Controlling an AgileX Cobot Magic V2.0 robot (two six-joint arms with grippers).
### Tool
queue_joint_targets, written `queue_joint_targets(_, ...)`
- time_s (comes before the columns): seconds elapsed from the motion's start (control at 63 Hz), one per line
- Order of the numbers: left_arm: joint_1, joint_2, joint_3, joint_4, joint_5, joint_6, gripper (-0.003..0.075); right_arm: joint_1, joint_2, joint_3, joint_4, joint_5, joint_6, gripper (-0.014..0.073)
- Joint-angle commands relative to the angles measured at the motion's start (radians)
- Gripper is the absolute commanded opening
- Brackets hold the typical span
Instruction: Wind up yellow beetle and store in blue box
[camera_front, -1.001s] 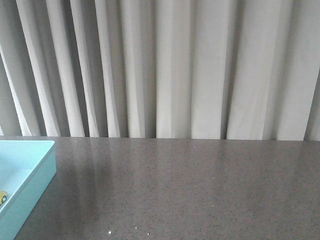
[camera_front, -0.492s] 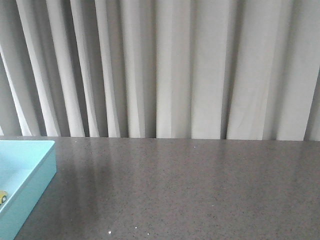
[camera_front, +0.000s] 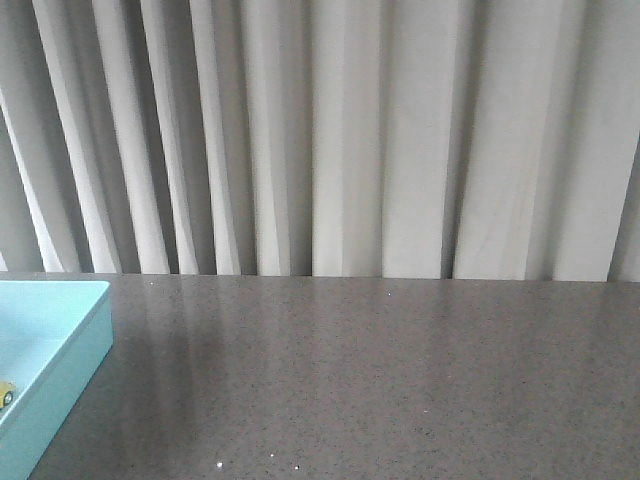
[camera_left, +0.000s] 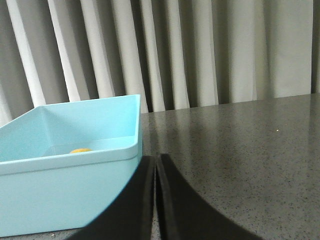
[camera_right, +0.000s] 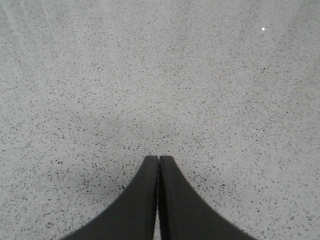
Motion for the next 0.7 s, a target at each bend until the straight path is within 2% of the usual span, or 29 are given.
queue_joint_targets(0.0,-0.004,-0.015,-0.008,-0.013,-0.069,-0.01,-0.0006,-0.002,0.0,-0.029,-0.003,-0.054,0.0,-0.0007)
queue_joint_targets(0.508,-0.004,-0.015,-0.008,-0.013,-0.069,-0.01,-0.0006,-0.007,-0.045,-0.004,-0.014,-0.063,0.0,-0.0007)
queue_joint_targets(0.572,-0.004,-0.015,-0.008,-0.013,-0.069,-0.01,-0.0006,-0.041,-0.12,0.061,-0.014,-0.138,0.0,-0.0007)
queue_joint_targets(0.683,-0.004,-0.015,-0.008,-0.013,-0.069,-0.01,-0.0006,-0.113,-0.296,0.239,0.026,-0.372,0.0,-0.0007)
